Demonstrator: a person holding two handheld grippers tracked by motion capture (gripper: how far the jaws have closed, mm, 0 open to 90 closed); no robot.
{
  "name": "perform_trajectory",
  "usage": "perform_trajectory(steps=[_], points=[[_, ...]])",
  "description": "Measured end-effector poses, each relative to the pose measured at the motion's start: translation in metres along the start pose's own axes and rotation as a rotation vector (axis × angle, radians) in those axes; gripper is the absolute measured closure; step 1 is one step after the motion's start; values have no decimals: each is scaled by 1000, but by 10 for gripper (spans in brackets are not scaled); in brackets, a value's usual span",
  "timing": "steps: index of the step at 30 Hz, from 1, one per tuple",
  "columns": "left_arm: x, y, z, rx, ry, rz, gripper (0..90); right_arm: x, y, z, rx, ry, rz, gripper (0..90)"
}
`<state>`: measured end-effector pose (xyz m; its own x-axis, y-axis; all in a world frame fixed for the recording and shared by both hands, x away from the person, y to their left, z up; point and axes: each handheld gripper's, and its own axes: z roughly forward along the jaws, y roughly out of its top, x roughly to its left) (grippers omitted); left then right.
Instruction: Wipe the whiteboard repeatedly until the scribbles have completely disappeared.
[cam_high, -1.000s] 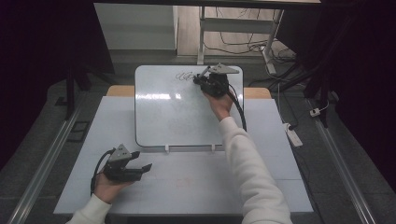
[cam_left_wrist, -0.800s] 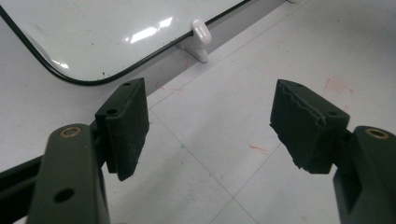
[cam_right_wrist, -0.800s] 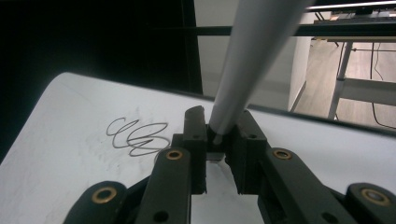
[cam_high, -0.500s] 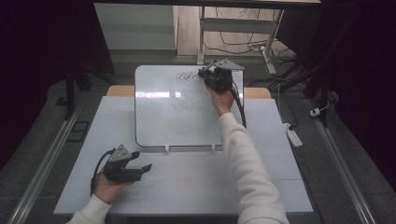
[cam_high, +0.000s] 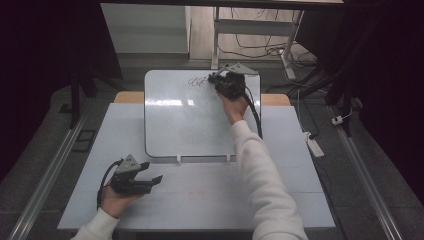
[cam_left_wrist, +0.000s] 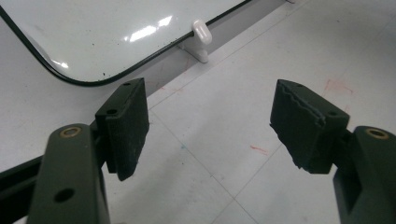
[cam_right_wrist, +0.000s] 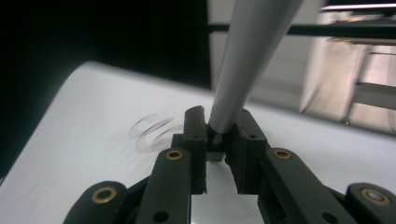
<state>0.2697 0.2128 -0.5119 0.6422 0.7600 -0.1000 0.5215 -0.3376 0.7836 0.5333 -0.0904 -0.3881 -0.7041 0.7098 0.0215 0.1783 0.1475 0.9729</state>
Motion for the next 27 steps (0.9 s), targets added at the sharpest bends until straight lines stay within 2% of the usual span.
perform_trajectory(steps=[2, 3, 4, 5, 7, 8, 10, 11, 13, 15, 16, 17, 18, 19, 20, 21, 23, 24, 25, 26, 27], points=[[0, 0, 1, 1, -2, 0, 292, 10, -3, 3, 33, 34, -46, 775], [0, 0, 1, 3, -2, 1, 292, 10, -3, 3, 33, 34, -46, 775], [-1, 0, 1, 4, 0, 3, 292, 10, 1, 5, 31, 20, -69, 775], [-1, 0, 1, 4, 0, 3, 292, 7, 3, 4, 13, 1, -57, 775], [-2, 0, 0, 1, 4, 5, 292, -2, 6, 3, -26, -37, -1, 775], [-2, 0, -1, -1, 5, 6, 292, -3, 6, 3, -28, -29, 21, 775], [-1, 0, -1, -2, 4, 1, 292, -1, 4, 4, -19, -22, 20, 775], [0, 0, 0, -1, 2, -1, 292, 14, -3, 9, 16, 38, -25, 774], [0, 0, 1, 3, 0, -2, 292, 22, -4, 12, 41, 50, -67, 775], [-1, 0, 1, 7, 2, 4, 292, 22, -2, 12, 42, 47, -80, 775], [-2, 0, -1, 2, 4, 6, 292, 12, 4, 10, -3, -1, -51, 775], [-2, 0, -1, 2, 4, 6, 292, 7, 6, 10, -20, -23, -30, 775], [-2, 0, -1, -1, 5, 5, 292, 7, 6, 10, -20, -23, -30, 775], [-1, 0, -1, -2, 4, 4, 292, -2, 8, 9, -38, -28, 37, 775], [-1, 0, 0, 1, 4, 3, 292, 0, 8, 10, -38, -30, 35, 775], [0, 0, 0, 1, 3, 1, 292, 4, 7, 11, -30, -20, 16, 774], [0, 0, 1, 3, 1, -1, 292, 18, 3, 17, 9, 42, -34, 774], [0, 0, 1, 3, 1, -1, 292, 18, 3, 17, 9, 42, -34, 774], [0, 0, 1, 4, 1, 0, 292, 24, 1, 19, 30, 56, -67, 774], [0, 0, 0, 4, 3, 2, 292, 24, 4, 21, 27, 47, -81, 774], [-1, 0, -1, 0, 5, 2, 292, 20, 6, 21, 12, 34, -63, 775]])
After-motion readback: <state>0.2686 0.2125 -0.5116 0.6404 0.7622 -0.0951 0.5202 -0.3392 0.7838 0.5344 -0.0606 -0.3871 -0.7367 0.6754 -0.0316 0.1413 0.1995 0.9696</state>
